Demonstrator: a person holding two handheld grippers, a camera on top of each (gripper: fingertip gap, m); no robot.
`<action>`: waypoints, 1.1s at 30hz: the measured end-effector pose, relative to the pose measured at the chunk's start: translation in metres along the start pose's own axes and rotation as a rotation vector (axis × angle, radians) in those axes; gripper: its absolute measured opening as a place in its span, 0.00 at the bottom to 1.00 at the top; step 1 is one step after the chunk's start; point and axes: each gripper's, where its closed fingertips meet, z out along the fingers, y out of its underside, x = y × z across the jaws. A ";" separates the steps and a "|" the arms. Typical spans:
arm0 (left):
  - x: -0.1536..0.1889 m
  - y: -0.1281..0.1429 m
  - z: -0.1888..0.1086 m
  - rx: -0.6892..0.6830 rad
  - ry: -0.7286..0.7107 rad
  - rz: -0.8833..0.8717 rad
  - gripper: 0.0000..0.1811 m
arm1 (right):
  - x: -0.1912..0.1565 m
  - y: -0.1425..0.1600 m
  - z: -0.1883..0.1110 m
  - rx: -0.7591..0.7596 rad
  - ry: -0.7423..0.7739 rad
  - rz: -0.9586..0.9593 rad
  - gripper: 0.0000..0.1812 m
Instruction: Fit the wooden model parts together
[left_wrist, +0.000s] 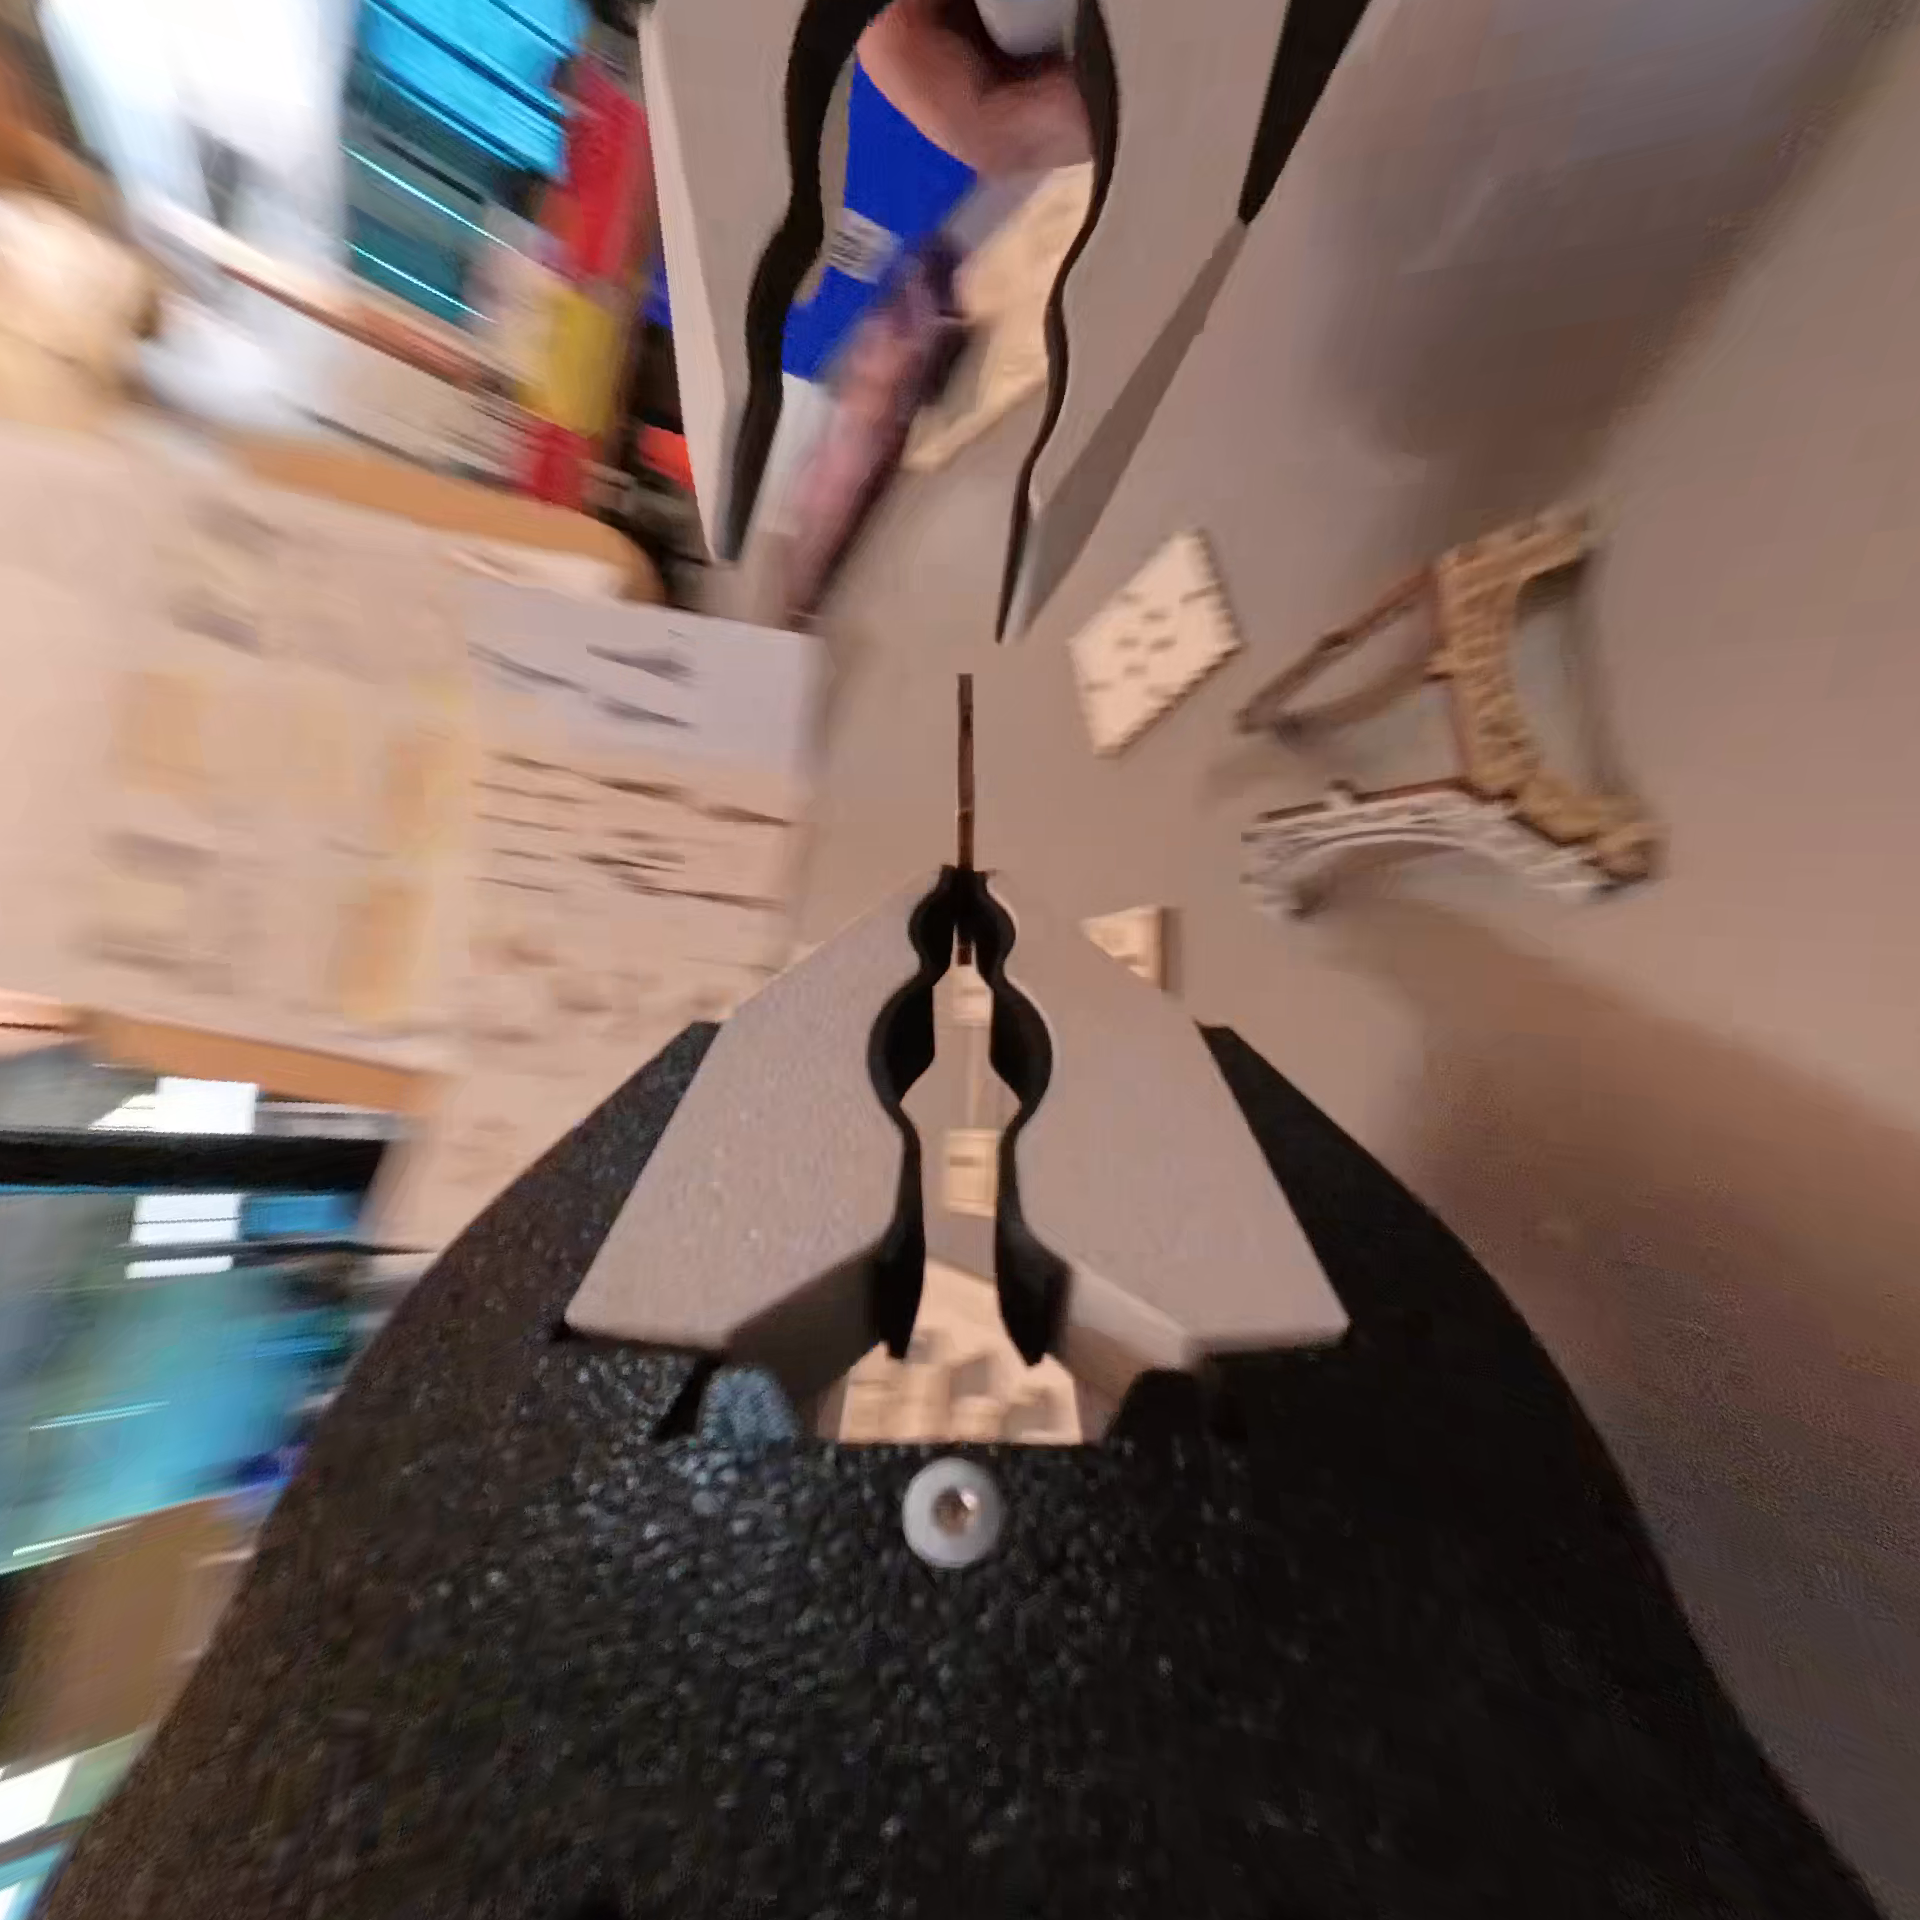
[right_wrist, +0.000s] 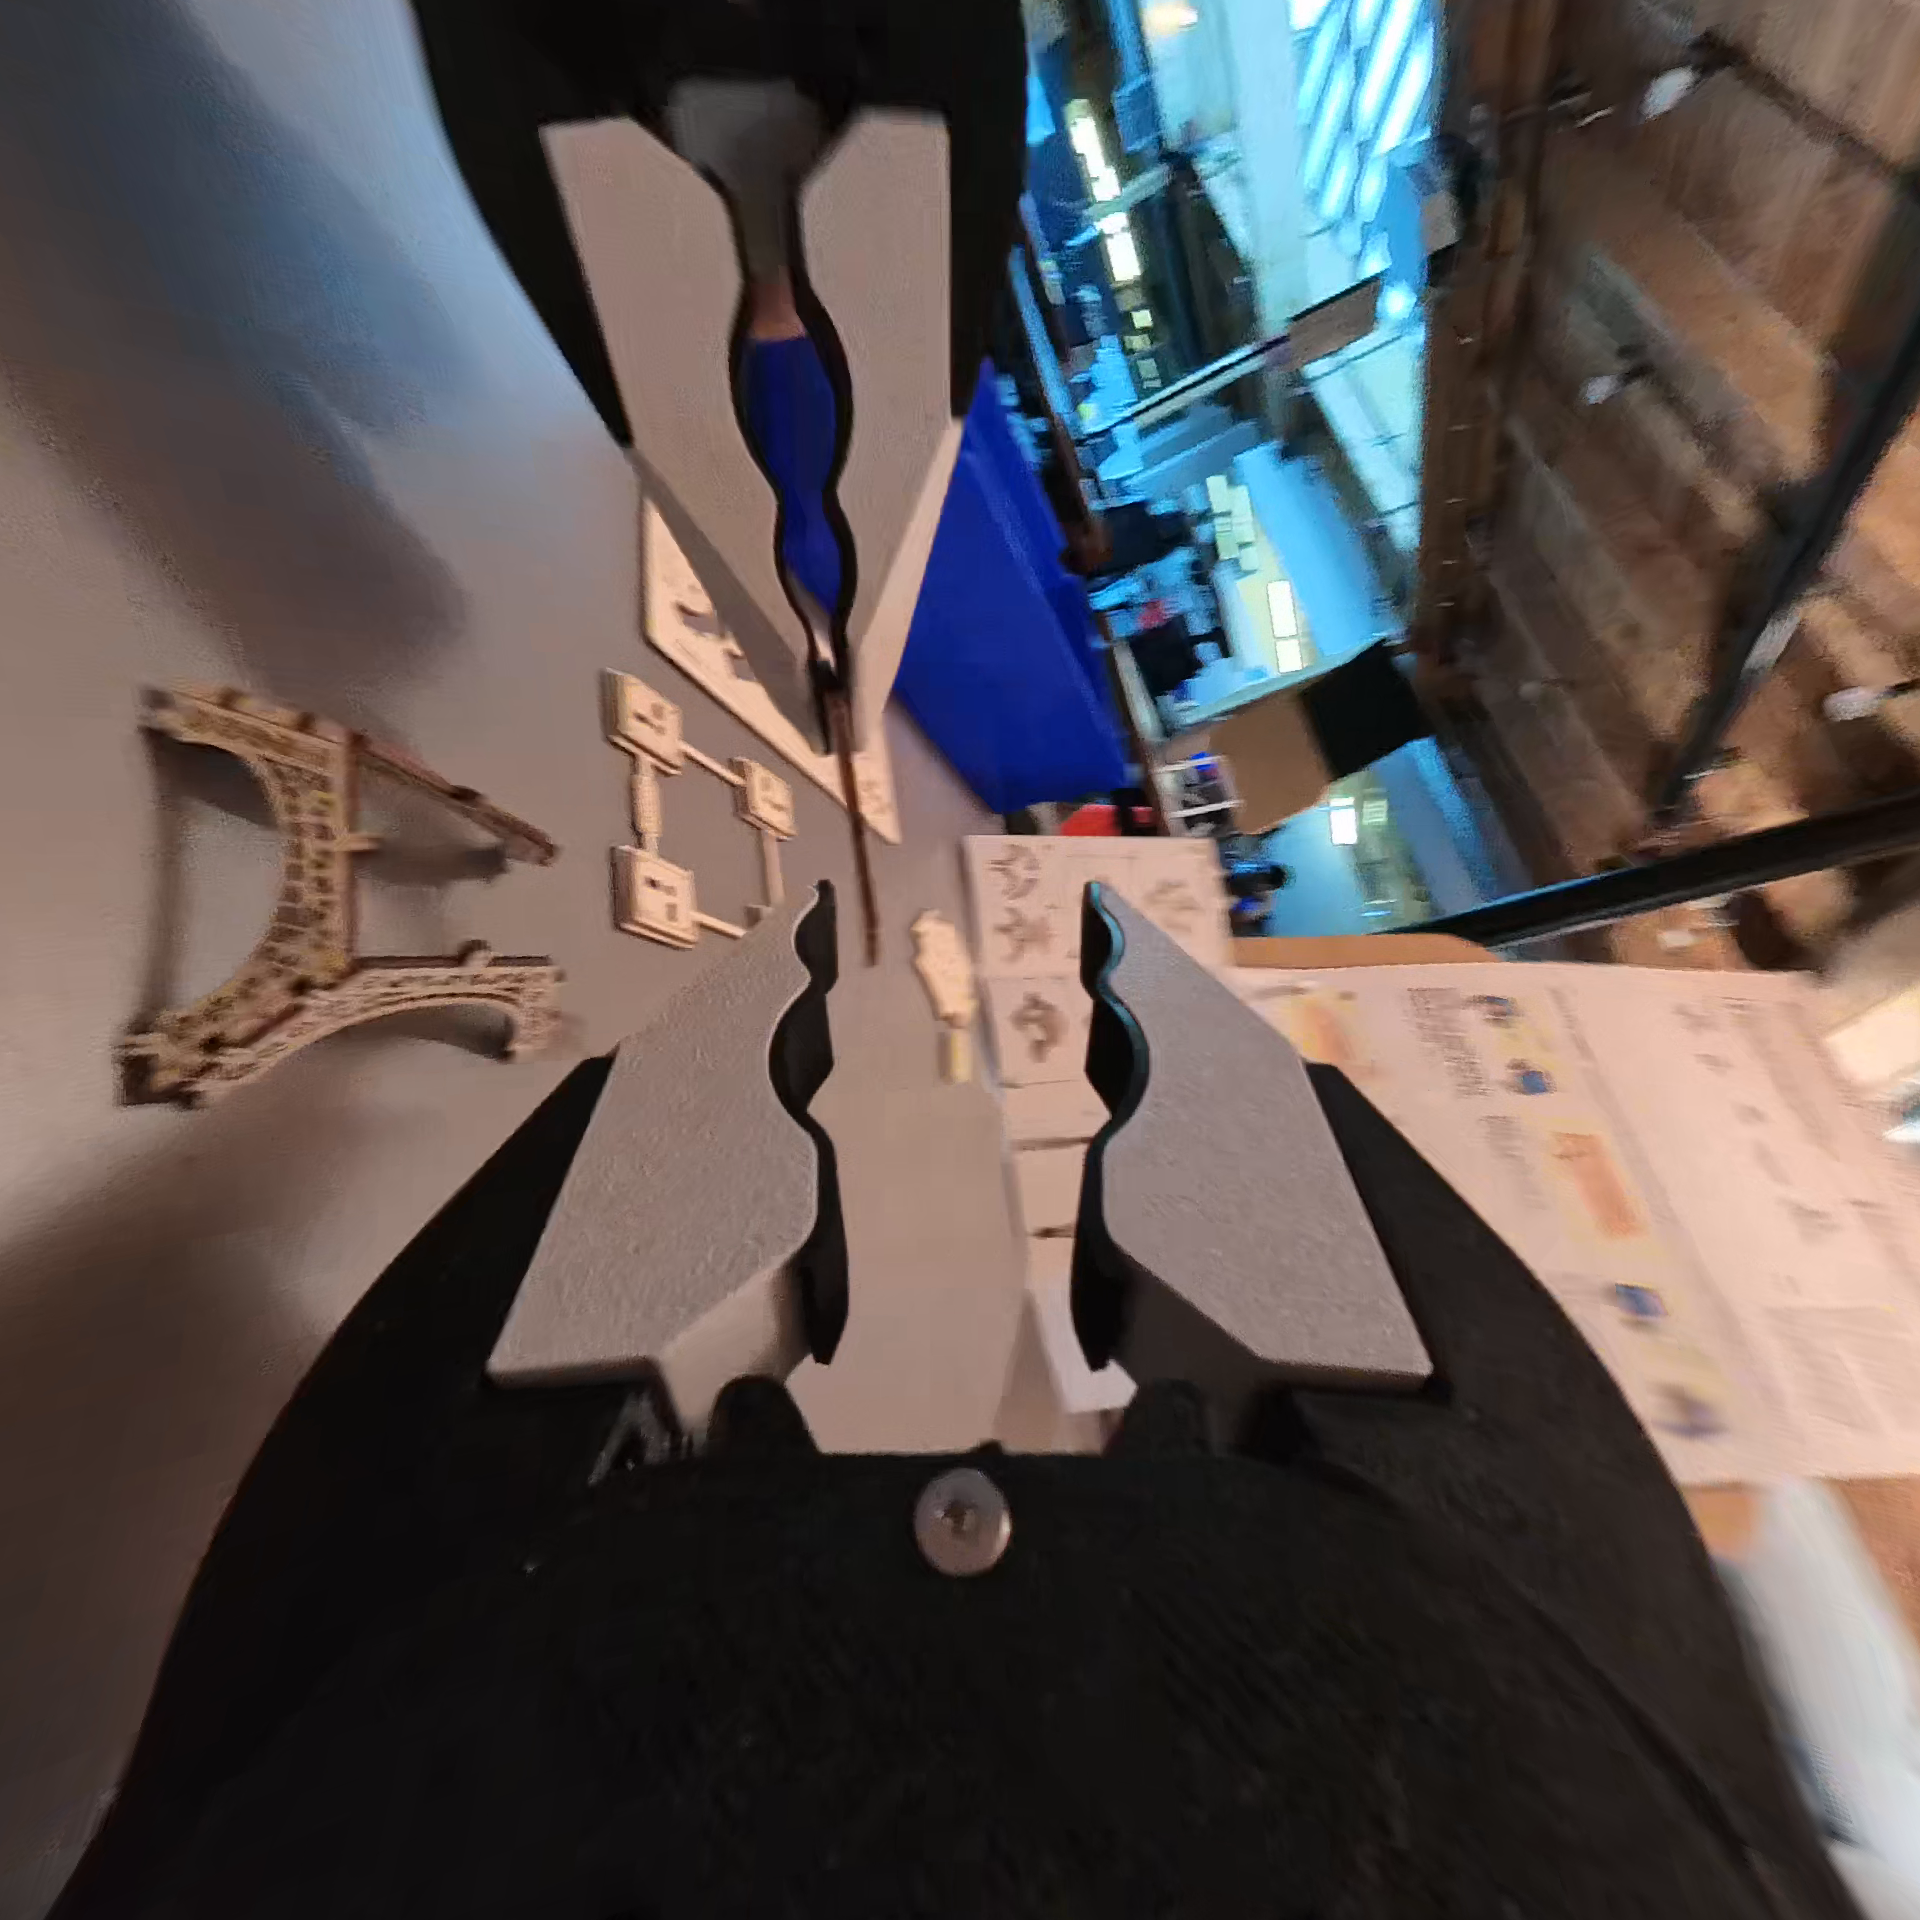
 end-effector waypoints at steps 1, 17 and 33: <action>0.003 0.003 0.000 0.009 0.105 -0.147 0.00 | -0.002 -0.001 -0.001 0.019 -0.041 0.082 0.25; -0.045 0.001 0.025 -0.016 -0.274 -0.395 0.00 | 0.028 0.011 0.001 0.287 -0.295 1.639 0.22; -0.048 -0.029 0.012 -0.227 -0.627 0.394 0.00 | 0.032 0.011 0.004 0.232 -0.169 1.517 0.08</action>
